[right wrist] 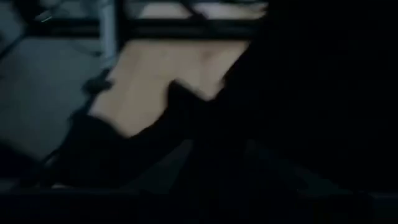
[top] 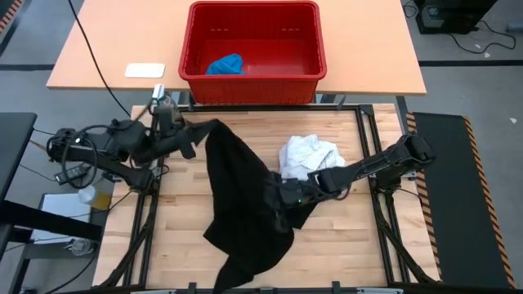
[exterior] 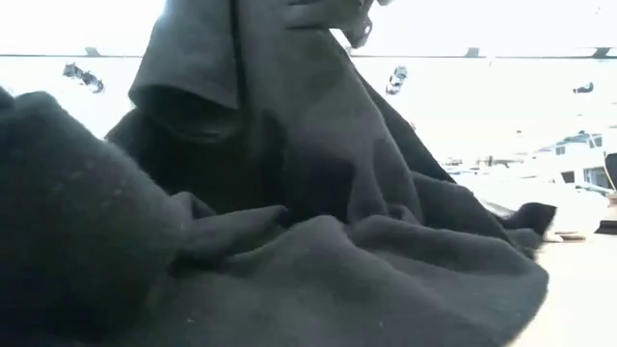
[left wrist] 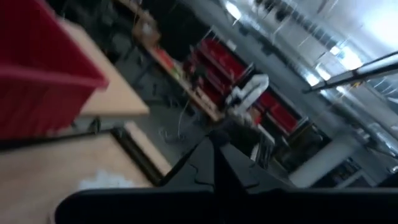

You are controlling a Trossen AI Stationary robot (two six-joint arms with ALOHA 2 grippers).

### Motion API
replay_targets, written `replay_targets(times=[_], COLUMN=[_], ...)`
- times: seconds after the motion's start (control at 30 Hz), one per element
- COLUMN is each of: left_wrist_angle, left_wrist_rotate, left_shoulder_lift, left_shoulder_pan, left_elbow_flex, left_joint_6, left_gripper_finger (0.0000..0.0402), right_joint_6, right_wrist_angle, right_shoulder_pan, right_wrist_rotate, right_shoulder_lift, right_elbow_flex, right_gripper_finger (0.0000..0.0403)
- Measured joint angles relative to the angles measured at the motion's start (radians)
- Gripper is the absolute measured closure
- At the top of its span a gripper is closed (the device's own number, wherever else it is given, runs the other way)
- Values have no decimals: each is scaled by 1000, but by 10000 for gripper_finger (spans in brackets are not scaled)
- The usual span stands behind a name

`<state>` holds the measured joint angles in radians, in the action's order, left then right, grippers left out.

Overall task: Fold laundry
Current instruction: Fold the black shirt

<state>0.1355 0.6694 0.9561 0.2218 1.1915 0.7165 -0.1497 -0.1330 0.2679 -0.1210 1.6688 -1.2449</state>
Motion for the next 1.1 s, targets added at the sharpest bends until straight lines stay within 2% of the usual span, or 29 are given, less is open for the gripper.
replay_targets(times=[0.17,0.3,0.37,0.47,0.6,0.73,0.83,0.93,1.1], left_wrist_angle=[-147,-147,-138,-143,-149,-147,-147,-144,-140], left_wrist_rotate=[1,3,2,2,7,47,67,66,66], left_shoulder_lift=[-8,-31,-40,-48,-49,-46,-47,-46,-46], left_shoulder_pan=[2,13,14,13,13,13,13,13,17], left_elbow_flex=[0,1,1,1,1,1,1,1,1], left_joint_6=[-158,-168,-167,-162,-161,-161,-162,-168,-169], left_gripper_finger=[397,397,397,397,397,397,397,397,397], right_joint_6=[-41,-129,-133,-80,23,-22,-40,-115,-137], right_wrist_angle=[22,-65,-132,-186,-152,-142,-139,-152,-171], right_shoulder_pan=[-19,-7,21,54,51,42,37,26,-16], right_wrist_rotate=[19,-3,-66,-221,-355,-457,-449,-385,-349], right_shoulder_lift=[24,-28,-67,-99,-97,-64,-39,-34,-34], right_elbow_flex=[2,2,1,1,1,1,1,1,1], right_gripper_finger=[253,253,254,254,254,256,253,239,176])
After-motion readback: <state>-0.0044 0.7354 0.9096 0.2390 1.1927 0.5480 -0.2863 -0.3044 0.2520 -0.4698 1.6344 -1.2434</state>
